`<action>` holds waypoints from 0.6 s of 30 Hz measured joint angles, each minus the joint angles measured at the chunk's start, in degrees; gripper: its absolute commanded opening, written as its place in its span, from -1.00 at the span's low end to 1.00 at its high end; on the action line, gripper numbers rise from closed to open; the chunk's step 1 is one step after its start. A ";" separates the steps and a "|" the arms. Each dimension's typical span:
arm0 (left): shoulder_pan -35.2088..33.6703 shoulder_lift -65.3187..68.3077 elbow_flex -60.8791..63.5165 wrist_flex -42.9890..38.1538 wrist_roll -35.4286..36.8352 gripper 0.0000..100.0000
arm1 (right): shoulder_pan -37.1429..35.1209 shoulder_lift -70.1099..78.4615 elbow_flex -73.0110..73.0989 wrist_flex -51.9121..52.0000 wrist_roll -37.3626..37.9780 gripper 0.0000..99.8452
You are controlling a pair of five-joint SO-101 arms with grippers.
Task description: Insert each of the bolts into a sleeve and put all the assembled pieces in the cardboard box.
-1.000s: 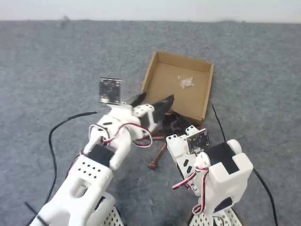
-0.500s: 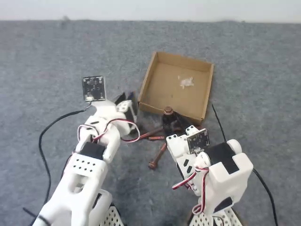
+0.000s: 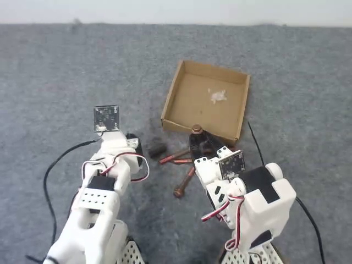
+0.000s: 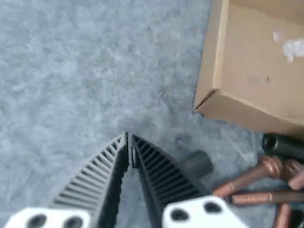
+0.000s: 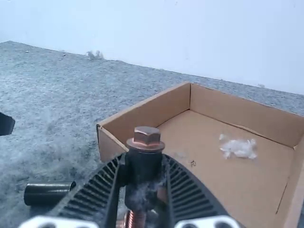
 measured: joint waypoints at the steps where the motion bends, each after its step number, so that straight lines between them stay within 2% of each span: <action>1: -0.09 -0.35 0.00 0.53 0.00 -0.98 | 0.00 0.00 0.00 0.00 0.00 -0.99; 8: -1.58 -3.25 0.00 1.85 0.18 -0.98 | 0.00 0.00 0.00 0.00 0.35 -0.99; 18: -1.93 -3.43 0.00 3.87 0.26 -0.97 | 3.69 -0.09 0.00 -3.43 0.53 -0.99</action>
